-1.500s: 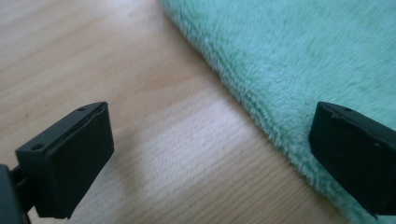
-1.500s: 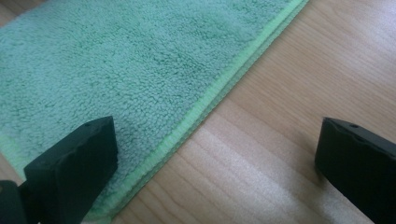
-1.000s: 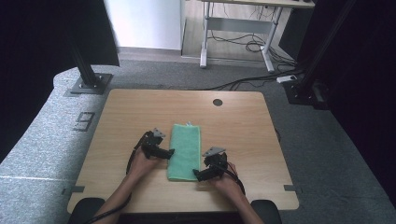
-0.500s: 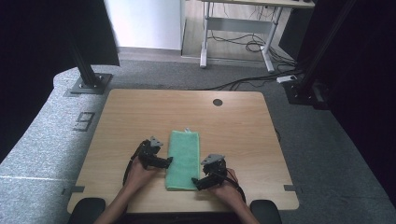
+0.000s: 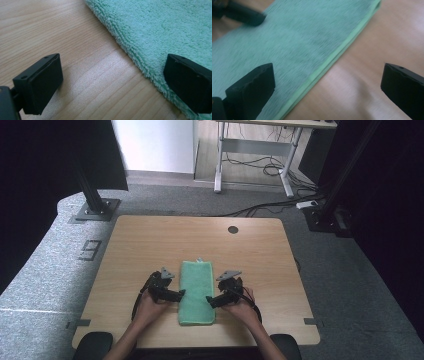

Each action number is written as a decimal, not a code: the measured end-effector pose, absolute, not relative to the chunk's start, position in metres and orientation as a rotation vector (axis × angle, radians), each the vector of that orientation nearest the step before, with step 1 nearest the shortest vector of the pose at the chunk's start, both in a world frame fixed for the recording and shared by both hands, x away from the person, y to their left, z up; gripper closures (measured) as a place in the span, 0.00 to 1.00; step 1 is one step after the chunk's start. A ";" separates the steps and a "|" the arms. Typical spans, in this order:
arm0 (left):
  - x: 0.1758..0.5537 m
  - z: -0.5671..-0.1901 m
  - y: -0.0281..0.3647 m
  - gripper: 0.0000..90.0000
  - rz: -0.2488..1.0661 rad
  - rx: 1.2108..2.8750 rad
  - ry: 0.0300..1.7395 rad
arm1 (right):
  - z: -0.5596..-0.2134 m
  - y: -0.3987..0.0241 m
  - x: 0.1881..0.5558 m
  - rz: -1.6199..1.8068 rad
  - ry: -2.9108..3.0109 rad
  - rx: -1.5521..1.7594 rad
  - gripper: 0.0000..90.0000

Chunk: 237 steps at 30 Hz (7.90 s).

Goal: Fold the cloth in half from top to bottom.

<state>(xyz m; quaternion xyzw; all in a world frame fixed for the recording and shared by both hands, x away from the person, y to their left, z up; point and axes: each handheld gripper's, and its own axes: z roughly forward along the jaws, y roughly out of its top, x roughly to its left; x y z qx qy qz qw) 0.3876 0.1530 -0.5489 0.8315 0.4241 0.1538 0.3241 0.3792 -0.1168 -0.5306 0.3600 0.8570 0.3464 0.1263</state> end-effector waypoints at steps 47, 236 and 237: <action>0.388 -0.549 0.153 0.03 0.401 2.184 1.107 | -0.521 -0.091 0.493 0.950 2.459 1.086 0.44; 0.383 -0.509 0.151 0.07 0.195 2.290 0.876 | -0.514 -0.137 0.306 1.175 2.577 0.826 0.64; 0.380 -0.509 0.151 0.07 0.196 2.291 0.875 | -0.512 -0.139 0.306 1.176 2.572 0.826 0.63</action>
